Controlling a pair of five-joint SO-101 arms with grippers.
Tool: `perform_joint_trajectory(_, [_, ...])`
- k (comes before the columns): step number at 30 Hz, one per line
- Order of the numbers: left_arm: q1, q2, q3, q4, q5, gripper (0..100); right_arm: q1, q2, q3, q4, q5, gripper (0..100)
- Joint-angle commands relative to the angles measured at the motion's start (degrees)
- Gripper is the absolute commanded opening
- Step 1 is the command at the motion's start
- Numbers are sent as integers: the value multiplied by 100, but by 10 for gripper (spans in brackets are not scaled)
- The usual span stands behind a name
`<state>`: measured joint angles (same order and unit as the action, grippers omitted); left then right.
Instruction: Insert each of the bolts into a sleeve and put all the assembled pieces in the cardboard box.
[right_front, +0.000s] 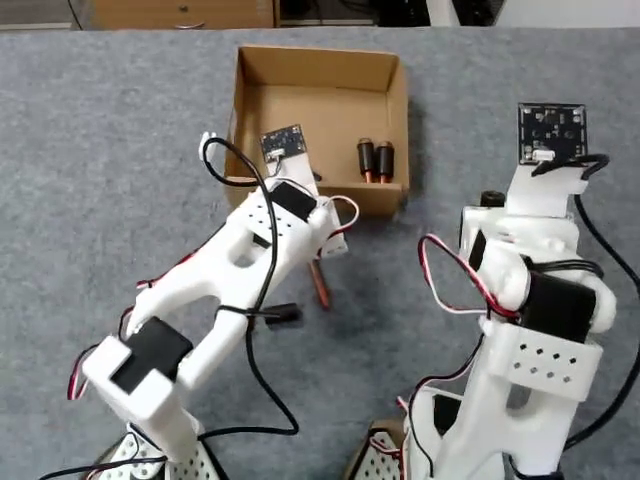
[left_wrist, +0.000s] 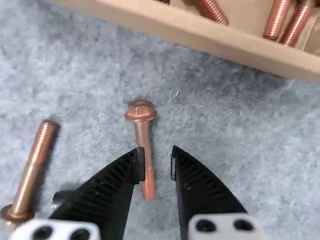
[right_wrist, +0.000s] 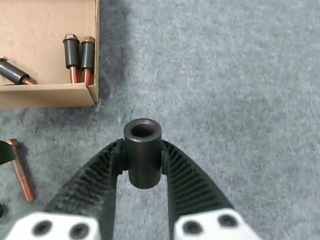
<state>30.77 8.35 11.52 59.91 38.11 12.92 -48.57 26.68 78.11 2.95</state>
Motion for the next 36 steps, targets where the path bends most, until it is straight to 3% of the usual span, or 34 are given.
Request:
perform_joint_trajectory(1, [18, 189, -229, -105, 35, 91, 110, -101, -4, -132, -26, 2])
perform_joint_trajectory(18, [-316, 1912, -1204, -88, 26, 89, 75, -101, 189, -202, -26, 2])
perform_joint_trajectory(20, [-316, 2018, -1204, -88, 26, 86, 84, -101, 259, -255, -26, 2])
perform_joint_trajectory(22, [-316, 2053, -1204, -79, 26, 20, 66, -101, 277, -264, -26, 2])
perform_joint_trajectory(27, [-316, 1859, -1204, -18, 26, 21, 66, -127, 277, -334, -44, 2])
perform_joint_trajectory(36, [-264, 470, -2277, 1934, 26, 19, 40, -136, 277, -457, -70, 2])
